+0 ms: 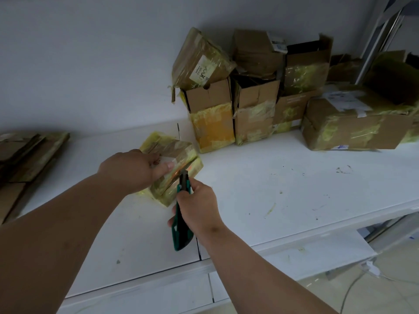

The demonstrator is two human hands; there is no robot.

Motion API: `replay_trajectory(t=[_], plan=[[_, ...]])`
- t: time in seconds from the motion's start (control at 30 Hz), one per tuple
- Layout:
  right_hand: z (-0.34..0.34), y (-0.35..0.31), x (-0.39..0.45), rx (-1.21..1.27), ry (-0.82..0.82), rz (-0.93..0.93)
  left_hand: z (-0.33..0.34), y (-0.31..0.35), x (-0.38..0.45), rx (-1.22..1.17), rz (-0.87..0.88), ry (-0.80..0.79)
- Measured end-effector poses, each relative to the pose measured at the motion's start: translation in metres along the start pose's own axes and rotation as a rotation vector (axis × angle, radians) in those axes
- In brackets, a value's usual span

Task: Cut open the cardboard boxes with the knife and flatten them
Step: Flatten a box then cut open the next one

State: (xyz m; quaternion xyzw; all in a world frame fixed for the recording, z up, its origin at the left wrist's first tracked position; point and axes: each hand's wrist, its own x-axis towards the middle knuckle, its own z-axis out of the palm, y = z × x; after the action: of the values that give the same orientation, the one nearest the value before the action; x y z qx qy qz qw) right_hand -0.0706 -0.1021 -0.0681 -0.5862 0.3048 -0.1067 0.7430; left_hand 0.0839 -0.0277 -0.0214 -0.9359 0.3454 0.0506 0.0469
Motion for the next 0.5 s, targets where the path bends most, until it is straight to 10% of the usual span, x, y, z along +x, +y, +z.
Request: replay_trajectory(t=[0.5], plan=[[-0.018,-0.012,0.014,-0.095,0.167,-0.072,0.004,0.003,-0.01,0.028,-0.045,-0.004]])
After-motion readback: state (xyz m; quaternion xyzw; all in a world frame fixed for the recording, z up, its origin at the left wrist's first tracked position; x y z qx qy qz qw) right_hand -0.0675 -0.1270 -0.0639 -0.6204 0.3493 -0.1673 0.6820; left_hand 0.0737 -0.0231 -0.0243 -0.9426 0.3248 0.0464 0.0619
